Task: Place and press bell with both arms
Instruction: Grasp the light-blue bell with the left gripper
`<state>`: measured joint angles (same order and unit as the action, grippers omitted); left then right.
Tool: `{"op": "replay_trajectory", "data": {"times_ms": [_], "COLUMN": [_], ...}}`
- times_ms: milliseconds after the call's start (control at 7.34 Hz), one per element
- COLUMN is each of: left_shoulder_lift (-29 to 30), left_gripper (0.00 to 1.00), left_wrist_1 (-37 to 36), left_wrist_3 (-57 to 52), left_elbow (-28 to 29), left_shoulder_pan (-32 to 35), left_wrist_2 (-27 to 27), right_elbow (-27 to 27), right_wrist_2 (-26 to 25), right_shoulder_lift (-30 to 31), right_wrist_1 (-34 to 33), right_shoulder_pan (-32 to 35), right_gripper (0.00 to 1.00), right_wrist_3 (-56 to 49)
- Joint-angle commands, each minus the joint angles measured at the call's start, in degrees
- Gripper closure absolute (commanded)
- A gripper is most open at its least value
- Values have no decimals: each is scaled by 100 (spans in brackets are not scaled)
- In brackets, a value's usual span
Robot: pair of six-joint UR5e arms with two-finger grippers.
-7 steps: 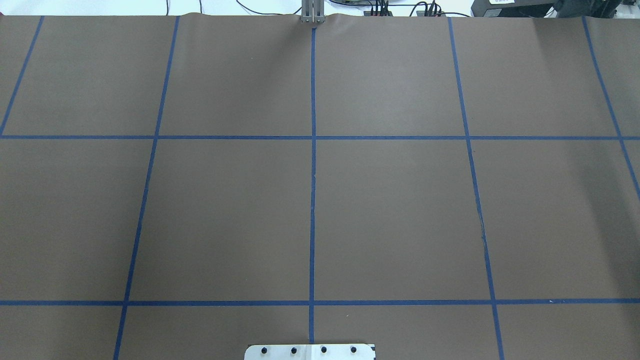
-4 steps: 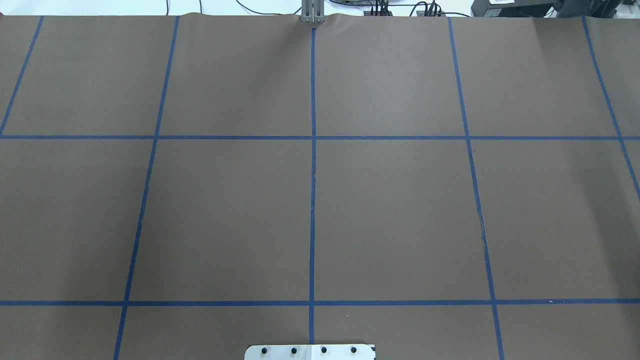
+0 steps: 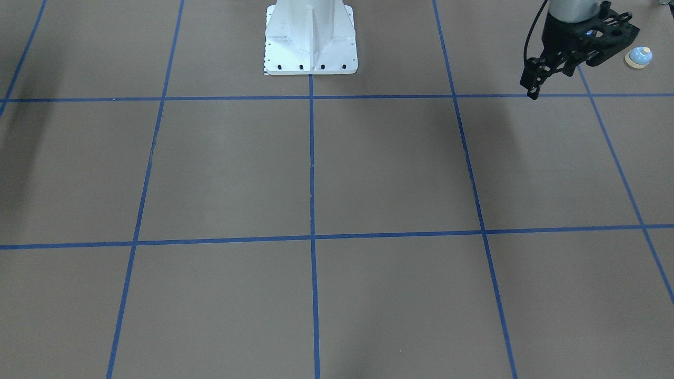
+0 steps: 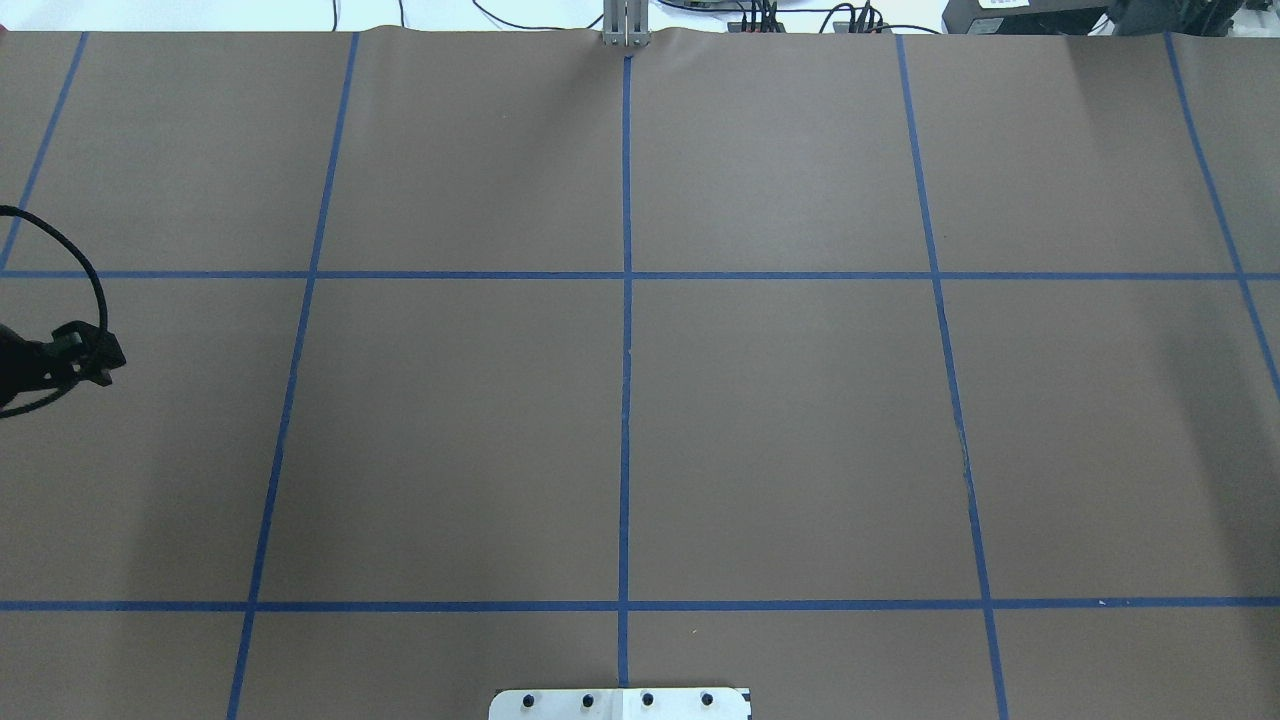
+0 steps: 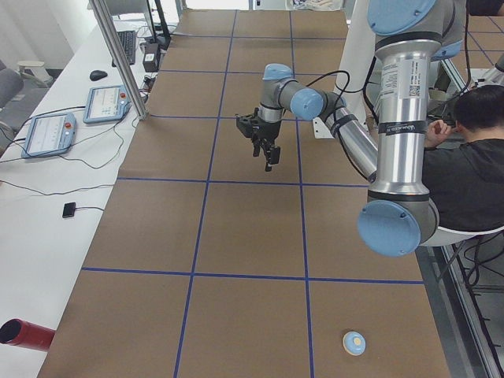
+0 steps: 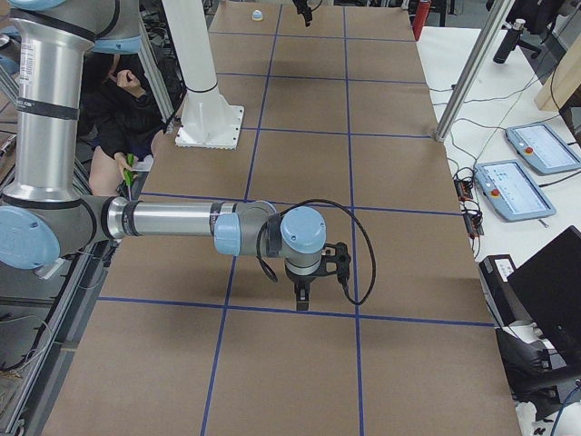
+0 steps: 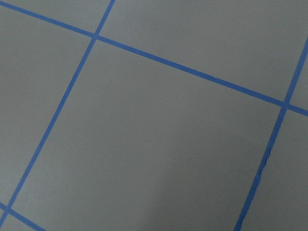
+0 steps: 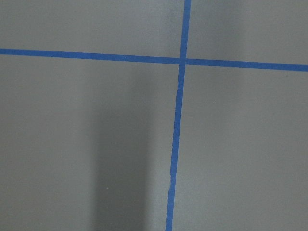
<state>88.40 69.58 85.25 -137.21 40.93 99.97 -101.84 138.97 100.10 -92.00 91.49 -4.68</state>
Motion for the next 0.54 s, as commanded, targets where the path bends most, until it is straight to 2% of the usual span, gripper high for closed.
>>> {"op": "replay_trajectory", "data": {"times_ms": [0,136,409], "left_shoulder_lift": [-181,-653,-1664], "left_gripper": [0,0,0], "left_wrist_1": [-505,-594,-586], "left_wrist_3": [1856,2751,4351], "left_elbow": [-43,-43,-17], "left_shoulder_pan": [-969,-1477,-1998], "left_wrist_2": [-871,-1353,-1542], "right_elbow": [-37,-37,-55], "right_wrist_2": [7,-10,-10], "right_shoulder_lift": [71,71,71], "right_wrist_1": [15,15,24], "right_shoulder_pan": [0,0,0], "right_gripper": [0,0,0], "right_wrist_3": [-7,-7,-7]}}
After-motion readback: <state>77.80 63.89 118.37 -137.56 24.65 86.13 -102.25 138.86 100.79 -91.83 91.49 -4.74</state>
